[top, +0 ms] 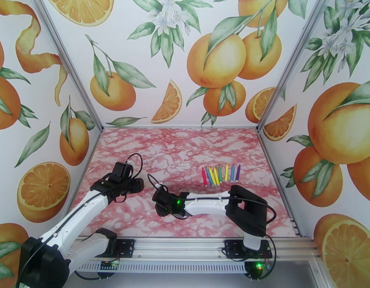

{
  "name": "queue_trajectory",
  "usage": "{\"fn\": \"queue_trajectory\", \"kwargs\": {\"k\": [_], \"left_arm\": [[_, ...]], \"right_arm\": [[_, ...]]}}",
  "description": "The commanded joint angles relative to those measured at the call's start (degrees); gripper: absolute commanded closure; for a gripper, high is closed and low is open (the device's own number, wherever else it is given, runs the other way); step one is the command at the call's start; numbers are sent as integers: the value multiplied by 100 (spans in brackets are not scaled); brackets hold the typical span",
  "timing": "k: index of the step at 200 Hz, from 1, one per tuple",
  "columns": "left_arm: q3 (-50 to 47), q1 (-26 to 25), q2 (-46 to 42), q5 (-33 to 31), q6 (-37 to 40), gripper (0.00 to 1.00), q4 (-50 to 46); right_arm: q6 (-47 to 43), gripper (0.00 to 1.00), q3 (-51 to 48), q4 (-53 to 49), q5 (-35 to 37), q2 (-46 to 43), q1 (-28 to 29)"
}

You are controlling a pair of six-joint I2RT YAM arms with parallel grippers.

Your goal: Open the pen caps

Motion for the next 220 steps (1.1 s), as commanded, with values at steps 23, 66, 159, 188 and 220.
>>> {"fn": "queue_trajectory", "kwargs": {"k": [23,66,159,188,220], "left_arm": [[-50,40,-30,76,-33,47,157],[-71,44,-6,95,-38,48,185],[-40,40,97,104,-44,48,238],[-26,48,101,96,-50,47,238],[-12,48,115,104,-50,48,230]], "right_arm": [[123,64,197,-339,412,126,28],[129,65,247,-730,768,134,28],[44,68,346,-801,786,426,28],[42,69,368,-798,812,535,28],[69,73,360,-825,857,596,20]]}}
